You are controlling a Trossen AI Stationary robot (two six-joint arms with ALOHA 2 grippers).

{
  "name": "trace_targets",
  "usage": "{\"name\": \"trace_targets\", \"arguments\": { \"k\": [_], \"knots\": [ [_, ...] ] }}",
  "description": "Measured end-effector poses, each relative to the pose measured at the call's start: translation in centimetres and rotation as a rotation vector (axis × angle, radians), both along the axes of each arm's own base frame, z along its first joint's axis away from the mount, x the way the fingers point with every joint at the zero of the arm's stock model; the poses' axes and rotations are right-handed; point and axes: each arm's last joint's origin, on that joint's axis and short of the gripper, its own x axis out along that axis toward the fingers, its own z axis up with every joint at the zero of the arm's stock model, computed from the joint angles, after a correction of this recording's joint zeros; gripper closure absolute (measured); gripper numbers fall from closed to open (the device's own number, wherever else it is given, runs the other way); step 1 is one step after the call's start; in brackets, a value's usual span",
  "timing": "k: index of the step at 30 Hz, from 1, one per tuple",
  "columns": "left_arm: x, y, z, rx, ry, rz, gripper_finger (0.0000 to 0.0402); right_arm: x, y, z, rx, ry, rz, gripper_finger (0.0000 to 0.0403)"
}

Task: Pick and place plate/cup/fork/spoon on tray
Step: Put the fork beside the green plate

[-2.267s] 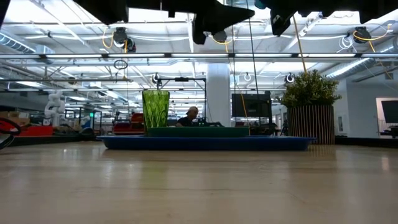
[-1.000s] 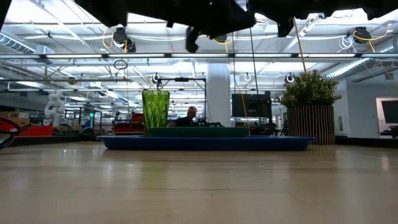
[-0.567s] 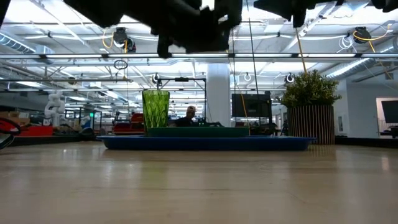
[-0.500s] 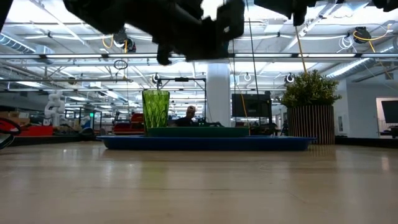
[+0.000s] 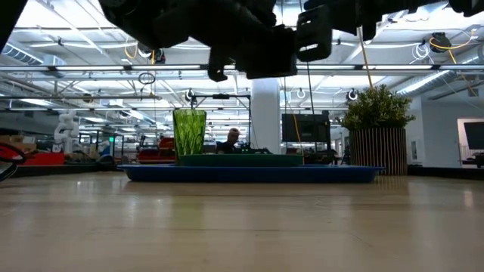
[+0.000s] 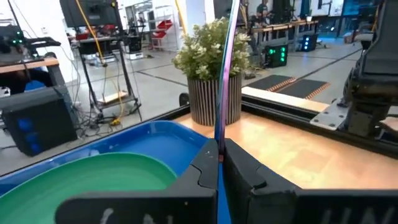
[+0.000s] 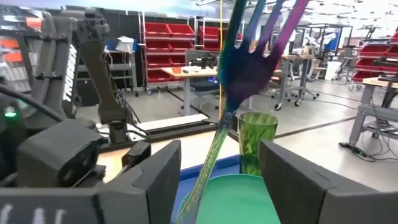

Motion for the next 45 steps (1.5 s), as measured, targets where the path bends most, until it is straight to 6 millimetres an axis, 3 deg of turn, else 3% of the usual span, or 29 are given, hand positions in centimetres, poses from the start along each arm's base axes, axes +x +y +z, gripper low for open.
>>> {"name": "trace_targets", "arguments": {
  "k": [7, 26, 30, 45],
  "knots": [
    [0.16, -0.13, 0.0, 0.016, 0.029, 0.027, 0.0398, 0.29, 0.06, -0.42, -0.006, 0.018, -0.002, 0.0229],
    [0.09, -0.22, -0.06, 0.021, 0.032, 0.04, 0.0398, 0.43, -0.23, -0.26, 0.005, -0.001, 0.017, 0.0391],
    [0.11, -0.23, -0.06, 0.027, 0.04, 0.033, 0.0387, 0.47, -0.29, -0.26, 0.005, -0.001, 0.032, 0.0398],
    [0.45, 0.21, -0.06, 0.025, 0.046, -0.045, 0.0281, 0.47, -0.31, -0.57, -0.039, 0.045, 0.026, 0.0398]
  ]
}}
